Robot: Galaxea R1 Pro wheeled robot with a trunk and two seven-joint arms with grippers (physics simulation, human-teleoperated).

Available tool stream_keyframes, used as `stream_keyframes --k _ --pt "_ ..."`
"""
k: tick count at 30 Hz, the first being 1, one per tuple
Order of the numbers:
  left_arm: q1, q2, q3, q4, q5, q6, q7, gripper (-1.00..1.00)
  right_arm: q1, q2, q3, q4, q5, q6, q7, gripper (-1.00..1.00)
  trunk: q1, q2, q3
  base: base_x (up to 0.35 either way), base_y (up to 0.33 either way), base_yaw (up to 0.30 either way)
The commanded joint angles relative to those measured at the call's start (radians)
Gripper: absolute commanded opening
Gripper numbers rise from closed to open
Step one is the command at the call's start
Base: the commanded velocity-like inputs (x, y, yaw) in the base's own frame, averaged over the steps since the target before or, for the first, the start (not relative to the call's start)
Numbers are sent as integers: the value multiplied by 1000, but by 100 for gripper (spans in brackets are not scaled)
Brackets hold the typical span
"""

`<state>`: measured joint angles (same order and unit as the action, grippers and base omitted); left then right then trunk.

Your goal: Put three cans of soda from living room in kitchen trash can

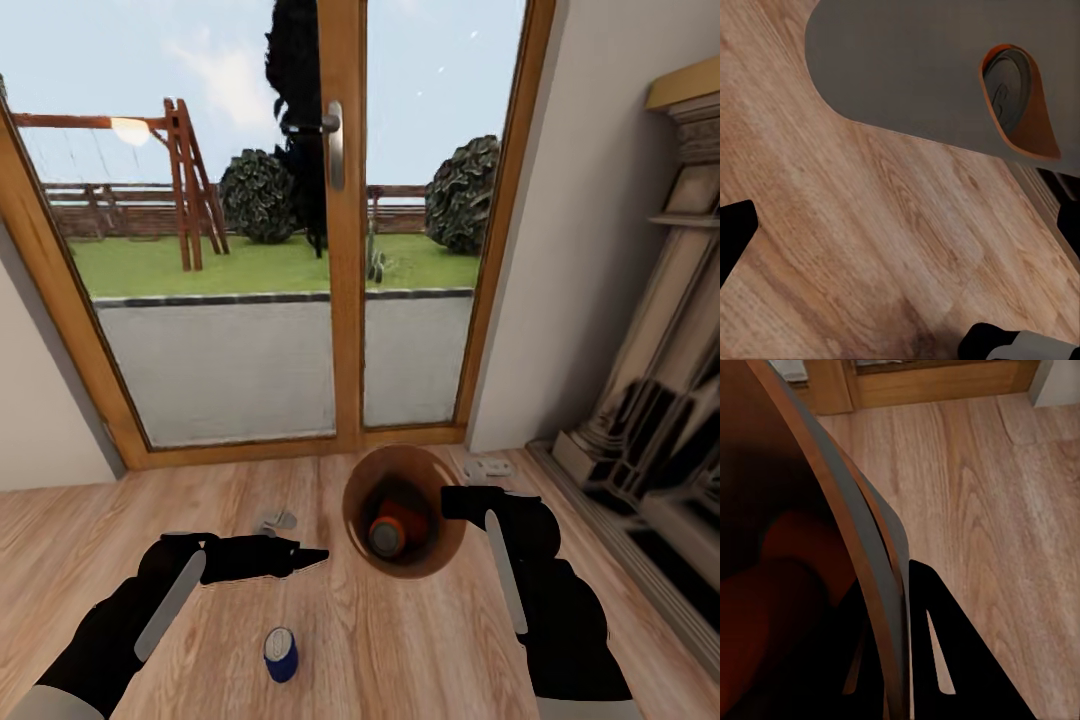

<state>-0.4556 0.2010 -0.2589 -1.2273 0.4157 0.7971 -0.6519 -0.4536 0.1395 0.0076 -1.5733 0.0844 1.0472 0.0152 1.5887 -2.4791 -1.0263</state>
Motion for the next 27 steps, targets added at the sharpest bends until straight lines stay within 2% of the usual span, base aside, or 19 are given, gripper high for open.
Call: stream_keyframes --k 1,6,27 --pt "0 0 0 0 0 0 0 100 0 0 0 -1 -20 0 3 -100 0 0 0 338 0 0" --pt "0 0 2 -1 0 -2 1 100 0 0 0 -1 -20 0 3 -100 0 0 0 193 0 0" --pt "0 0 7 -6 -6 -3 1 100 0 0 -3 -1 -20 0 3 -100 0 0 -1 3 0 0"
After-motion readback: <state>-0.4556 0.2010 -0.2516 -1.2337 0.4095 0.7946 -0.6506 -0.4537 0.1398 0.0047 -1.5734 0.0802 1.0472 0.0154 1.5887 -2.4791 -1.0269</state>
